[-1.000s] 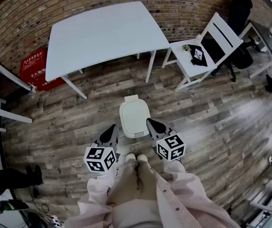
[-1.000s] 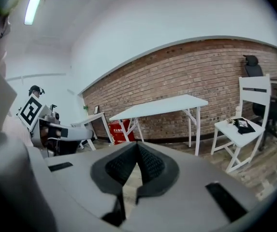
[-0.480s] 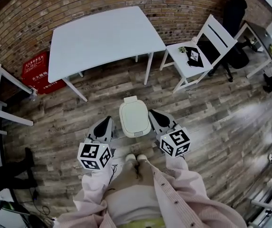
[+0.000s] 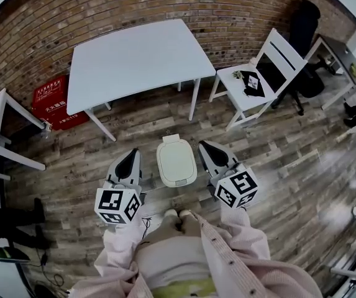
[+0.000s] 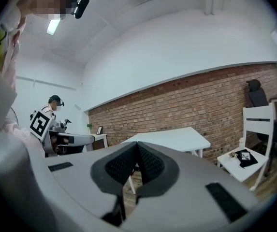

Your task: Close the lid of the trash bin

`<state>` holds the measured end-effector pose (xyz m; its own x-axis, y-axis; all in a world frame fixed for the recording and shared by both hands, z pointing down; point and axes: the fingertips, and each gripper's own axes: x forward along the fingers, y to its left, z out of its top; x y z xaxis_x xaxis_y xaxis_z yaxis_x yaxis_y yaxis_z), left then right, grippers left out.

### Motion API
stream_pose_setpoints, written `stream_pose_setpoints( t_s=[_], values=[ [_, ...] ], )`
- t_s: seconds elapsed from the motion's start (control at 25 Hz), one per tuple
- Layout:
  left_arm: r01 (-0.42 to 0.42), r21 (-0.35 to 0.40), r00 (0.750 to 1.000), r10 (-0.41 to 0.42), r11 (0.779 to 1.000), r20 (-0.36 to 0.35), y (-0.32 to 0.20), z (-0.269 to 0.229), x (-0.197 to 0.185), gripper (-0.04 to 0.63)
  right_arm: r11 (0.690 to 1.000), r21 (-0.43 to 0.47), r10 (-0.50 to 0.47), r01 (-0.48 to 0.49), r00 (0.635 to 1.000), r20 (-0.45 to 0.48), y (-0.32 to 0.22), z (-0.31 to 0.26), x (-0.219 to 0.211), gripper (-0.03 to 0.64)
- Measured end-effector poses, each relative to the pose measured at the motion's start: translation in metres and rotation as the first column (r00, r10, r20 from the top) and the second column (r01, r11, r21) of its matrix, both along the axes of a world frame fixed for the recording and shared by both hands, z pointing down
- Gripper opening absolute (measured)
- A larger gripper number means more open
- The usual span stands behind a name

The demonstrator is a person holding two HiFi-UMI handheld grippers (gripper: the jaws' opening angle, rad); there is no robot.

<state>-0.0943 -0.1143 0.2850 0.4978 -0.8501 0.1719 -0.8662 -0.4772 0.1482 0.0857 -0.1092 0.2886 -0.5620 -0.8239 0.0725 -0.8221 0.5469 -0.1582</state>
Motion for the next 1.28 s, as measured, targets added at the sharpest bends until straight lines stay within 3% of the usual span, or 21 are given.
stream_pose_setpoints(
  t_s=[0.48, 1.28],
  values=[
    [0.017, 0.147, 0.999, -0.023, 0.989, 0.043, 0.001, -0.051, -0.001, -0.006, 0.996, 0.088, 0.015, -0.017, 1.0, 0.021, 0.0, -0.041, 0.018, 0.003],
    [0.042, 0.146, 0.995, -0.054, 0.988, 0.079, 0.001, -0.049, -0.007, -0.006, 0.99, 0.138, 0.029, -0.031, 0.999, 0.017, -0.005, -0.058, 0.02, 0.003]
  ],
)
